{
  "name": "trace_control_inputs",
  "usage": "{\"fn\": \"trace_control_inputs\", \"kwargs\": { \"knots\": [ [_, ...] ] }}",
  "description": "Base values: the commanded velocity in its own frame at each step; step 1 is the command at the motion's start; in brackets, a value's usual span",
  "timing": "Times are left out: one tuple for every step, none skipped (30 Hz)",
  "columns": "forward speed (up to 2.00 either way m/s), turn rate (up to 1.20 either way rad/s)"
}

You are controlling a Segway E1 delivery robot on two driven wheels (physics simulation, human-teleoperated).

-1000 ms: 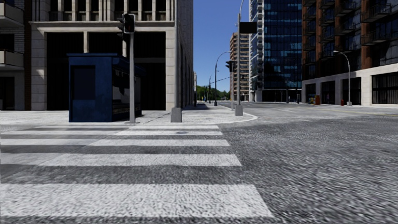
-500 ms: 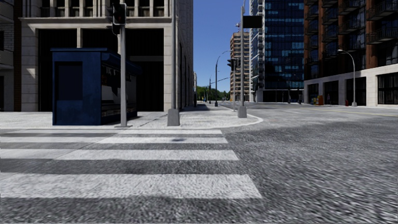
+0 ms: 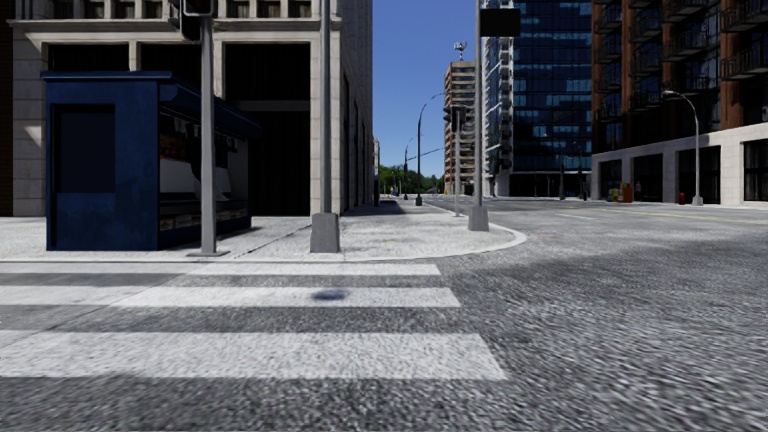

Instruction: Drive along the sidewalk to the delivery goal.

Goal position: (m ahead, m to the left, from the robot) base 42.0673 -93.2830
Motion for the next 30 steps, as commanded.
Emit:
{"fn": "trace_control_inputs", "kwargs": {
  "knots": [
    [2.00, 0.00],
    [2.00, 0.00],
    [2.00, 0.00],
    [2.00, 0.00],
    [2.00, 0.00],
    [2.00, 0.00],
    [2.00, 0.00],
    [2.00, 0.00],
    [2.00, 0.00],
    [2.00, 0.00],
    [2.00, 0.00],
    [2.00, 0.00],
    [2.00, 0.00],
    [2.00, 0.00],
    [2.00, 0.00],
    [2.00, 0.00],
    [2.00, 0.00],
    [2.00, 0.00],
    [2.00, 0.00],
    [2.00, 0.00],
    [2.00, 0.00],
    [2.00, 0.00],
    [2.00, 0.00],
    [2.00, 0.00],
    [2.00, 0.00],
    [2.00, 0.00],
    [2.00, 0.00],
    [2.00, 0.00],
    [2.00, 0.00],
    [2.00, 0.00]
  ]
}}
